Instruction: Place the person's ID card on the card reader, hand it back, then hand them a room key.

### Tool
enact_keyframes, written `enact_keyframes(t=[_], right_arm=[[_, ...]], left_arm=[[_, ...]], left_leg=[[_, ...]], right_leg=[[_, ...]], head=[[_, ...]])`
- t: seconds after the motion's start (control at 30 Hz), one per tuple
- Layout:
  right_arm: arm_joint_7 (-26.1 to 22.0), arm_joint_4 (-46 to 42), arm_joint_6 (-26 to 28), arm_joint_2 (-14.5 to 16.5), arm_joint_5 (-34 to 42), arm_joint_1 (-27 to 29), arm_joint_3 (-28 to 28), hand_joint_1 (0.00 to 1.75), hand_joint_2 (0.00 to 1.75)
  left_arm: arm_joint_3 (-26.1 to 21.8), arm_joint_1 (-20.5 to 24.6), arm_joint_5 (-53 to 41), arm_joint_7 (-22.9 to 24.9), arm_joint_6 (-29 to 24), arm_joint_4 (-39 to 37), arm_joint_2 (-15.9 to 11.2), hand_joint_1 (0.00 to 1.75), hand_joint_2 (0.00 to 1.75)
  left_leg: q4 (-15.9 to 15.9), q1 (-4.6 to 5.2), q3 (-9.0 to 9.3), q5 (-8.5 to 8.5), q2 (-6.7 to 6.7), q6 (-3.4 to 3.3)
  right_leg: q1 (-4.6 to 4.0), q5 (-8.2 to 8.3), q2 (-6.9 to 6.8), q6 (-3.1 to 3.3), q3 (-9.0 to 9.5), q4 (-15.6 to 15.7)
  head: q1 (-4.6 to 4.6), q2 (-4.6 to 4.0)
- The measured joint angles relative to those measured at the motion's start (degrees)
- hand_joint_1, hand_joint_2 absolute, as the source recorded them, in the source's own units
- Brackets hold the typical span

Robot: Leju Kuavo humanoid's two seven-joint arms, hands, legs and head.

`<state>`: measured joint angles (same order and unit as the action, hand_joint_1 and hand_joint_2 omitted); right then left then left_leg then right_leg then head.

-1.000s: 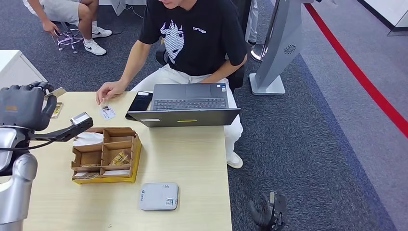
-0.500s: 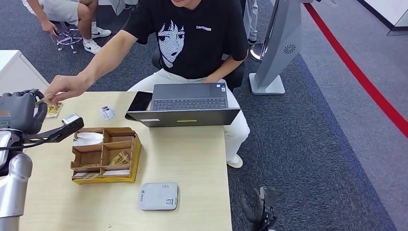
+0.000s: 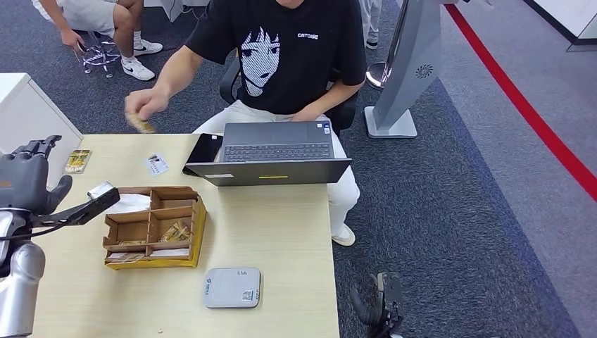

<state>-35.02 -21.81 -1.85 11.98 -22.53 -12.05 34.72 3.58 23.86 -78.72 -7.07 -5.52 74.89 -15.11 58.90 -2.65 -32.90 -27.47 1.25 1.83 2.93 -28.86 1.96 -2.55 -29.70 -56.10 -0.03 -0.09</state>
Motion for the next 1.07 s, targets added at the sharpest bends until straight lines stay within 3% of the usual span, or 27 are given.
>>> enact_keyframes(t=[0.13,0.27,0.7,0.8,0.93,1.07], right_arm=[[-0.2,-0.21,0.11,-0.01,1.48,0.92,0.01,0.0,1.75],[-0.51,-0.49,0.11,-0.02,1.92,1.61,0.03,0.0,1.75],[-0.61,-0.75,0.1,-0.02,1.92,1.85,0.05,0.0,1.75],[-0.68,-0.86,0.22,-0.02,2.25,1.97,0.09,0.0,1.75],[-0.81,-2.01,-0.13,-0.02,4.07,3.49,1.27,0.0,1.75],[0.17,-4.02,-3.5,-0.01,5.84,5.72,4.02,0.0,1.75]], left_arm=[[-2.29,-6.6,2.7,-2.45,-4.84,8.8,0.79,0.0,1.75],[-4.51,-11.62,3.72,-3.55,-5.81,16.15,1.76,0.0,1.75],[-6.09,-13.89,3.81,-3.72,-5.85,21.2,2.92,0.0,1.75],[-6.51,-15.2,5.41,-5.52,-8.57,22.82,3.51,0.0,1.75],[-9.06,-23.27,13.71,-12.8,-17.56,33.22,8.07,0.0,1.75],[-13.01,-33.1,33.62,-24.64,-25.52,44.78,15.68,0.0,1.75]], left_leg=[[0.0,0.02,0.0,-0.02,-0.01,0.0],[0.0,0.01,-0.02,-0.03,0.03,0.01],[0.0,0.01,-0.02,0.02,0.05,0.0],[0.0,0.01,-0.03,-0.01,0.01,0.01],[0.0,0.03,-0.03,-0.16,-0.08,-0.02],[0.0,0.11,-0.07,-0.34,-0.08,-0.12]], right_leg=[[0.01,-0.01,0.01,-0.01,-0.01,0.03],[0.01,-0.02,-0.06,-0.03,-0.01,0.06],[0.01,0.03,-0.07,-0.01,0.02,0.04],[0.01,0.03,-0.02,-0.01,0.01,0.04],[0.02,-0.04,0.09,-0.04,0.0,0.09],[0.07,-0.19,0.07,-0.16,0.01,0.16]], head=[[0.0,0.0],[0.01,0.0],[0.01,0.0],[0.0,0.0],[-0.01,0.0],[0.11,0.0]])
